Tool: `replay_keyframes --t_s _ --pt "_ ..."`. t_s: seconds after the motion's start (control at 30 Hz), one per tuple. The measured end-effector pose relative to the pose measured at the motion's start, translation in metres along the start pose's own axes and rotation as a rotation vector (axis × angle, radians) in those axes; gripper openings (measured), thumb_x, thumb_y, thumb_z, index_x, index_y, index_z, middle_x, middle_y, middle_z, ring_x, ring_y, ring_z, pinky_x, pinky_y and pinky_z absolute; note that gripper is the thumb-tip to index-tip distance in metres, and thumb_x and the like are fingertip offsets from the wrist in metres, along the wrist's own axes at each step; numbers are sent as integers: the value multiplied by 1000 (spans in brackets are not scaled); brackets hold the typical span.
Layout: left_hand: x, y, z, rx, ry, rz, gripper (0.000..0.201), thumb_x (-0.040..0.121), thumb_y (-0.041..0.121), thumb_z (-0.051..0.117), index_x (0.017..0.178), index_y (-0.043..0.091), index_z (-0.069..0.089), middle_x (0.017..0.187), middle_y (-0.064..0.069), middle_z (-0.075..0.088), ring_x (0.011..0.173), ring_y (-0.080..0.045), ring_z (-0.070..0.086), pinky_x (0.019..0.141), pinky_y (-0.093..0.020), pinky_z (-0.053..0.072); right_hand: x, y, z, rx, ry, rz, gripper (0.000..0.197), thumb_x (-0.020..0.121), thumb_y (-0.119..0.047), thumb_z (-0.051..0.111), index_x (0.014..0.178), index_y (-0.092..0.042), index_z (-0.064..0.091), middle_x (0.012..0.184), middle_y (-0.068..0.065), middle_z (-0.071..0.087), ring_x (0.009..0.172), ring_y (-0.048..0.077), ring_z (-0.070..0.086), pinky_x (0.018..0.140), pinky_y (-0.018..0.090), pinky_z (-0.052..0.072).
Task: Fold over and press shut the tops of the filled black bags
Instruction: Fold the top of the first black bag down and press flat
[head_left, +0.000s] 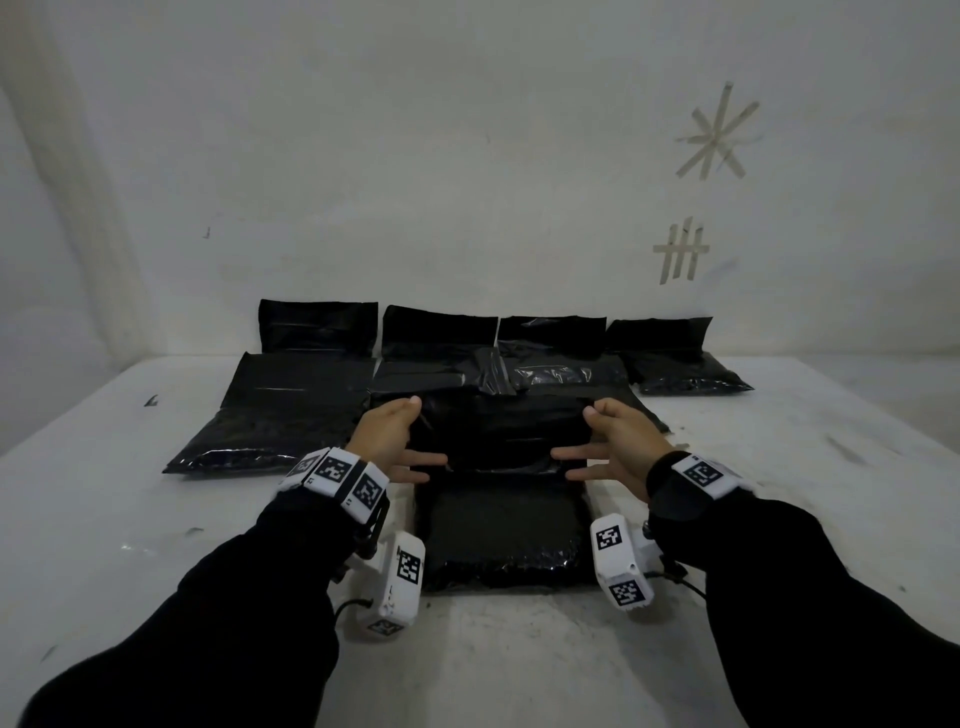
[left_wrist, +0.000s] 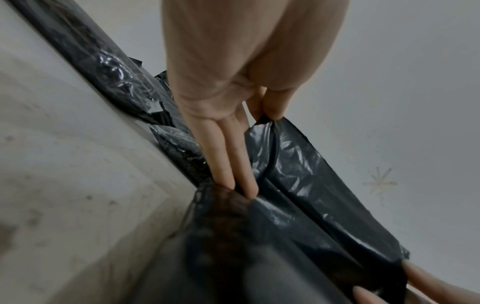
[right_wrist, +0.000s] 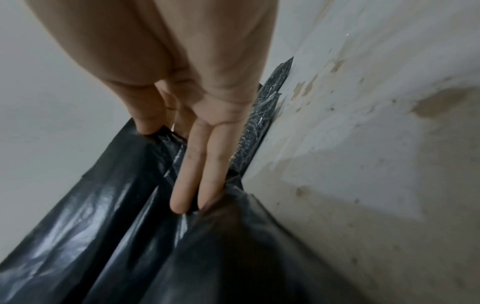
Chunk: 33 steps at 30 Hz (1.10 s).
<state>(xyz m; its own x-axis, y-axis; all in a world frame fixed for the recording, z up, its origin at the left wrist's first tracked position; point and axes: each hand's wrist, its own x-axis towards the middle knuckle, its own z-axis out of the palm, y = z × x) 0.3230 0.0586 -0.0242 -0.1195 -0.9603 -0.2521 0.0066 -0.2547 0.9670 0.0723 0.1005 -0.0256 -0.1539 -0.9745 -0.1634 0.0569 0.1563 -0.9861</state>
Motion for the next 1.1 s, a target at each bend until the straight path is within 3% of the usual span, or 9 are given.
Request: replay_keyframes --t_s 0.07,0.33,0.53,0.67,0.83,1.0,1.1 --pt "-1 1 0 5 0 1 44 99 37 42 140 20 41 144 -13 43 83 -32 69 63 -41 54 -2 0 0 14 -12 12 24 102 -18 38 78 -14 39 96 11 51 84 32 71 59 43 56" --pt "-10 3 -7 61 -62 0 41 99 35 43 134 15 46 135 -16 51 87 -29 70 70 -35 53 -7 0 4 34 5 25 27 103 -18 35 76 -15 35 78 4 40 90 38 67 75 56 53" --pt "-21 3 -7 85 -88 -21 32 101 31 38 124 13 51 124 -14 57 89 -33 67 86 -43 49 -10 3 4 32 -1 -4 25 102 -18 37 78 -14 38 83 5 42 89 37 68 77 55 53" --pt "-23 3 -7 81 -85 -36 36 102 31 38 131 11 48 130 -18 56 87 -31 67 88 -43 47 -13 3 2 8 -37 -40 10 99 -21 46 103 -15 53 111 5 55 92 34 69 72 47 57" --pt "-28 3 -7 91 -90 -37 25 101 31 39 104 15 58 121 -15 62 89 -30 67 89 -43 47 -17 3 -3 -32 -67 -49 19 97 -19 50 79 -14 48 83 3 57 90 29 70 73 46 57" --pt "-32 2 -9 103 -84 -36 30 101 30 39 120 12 54 121 -15 63 88 -28 67 85 -40 49 -24 -2 -8 -54 -71 -29 20 97 -16 51 78 -12 51 84 5 62 91 30 69 74 47 57" --pt "-34 3 -10 123 -84 -33 34 101 30 40 126 10 52 126 -15 60 90 -29 68 85 -39 50 -26 -2 -9 -85 -125 28 13 98 -17 48 88 -9 51 95 9 66 90 31 70 72 45 57"
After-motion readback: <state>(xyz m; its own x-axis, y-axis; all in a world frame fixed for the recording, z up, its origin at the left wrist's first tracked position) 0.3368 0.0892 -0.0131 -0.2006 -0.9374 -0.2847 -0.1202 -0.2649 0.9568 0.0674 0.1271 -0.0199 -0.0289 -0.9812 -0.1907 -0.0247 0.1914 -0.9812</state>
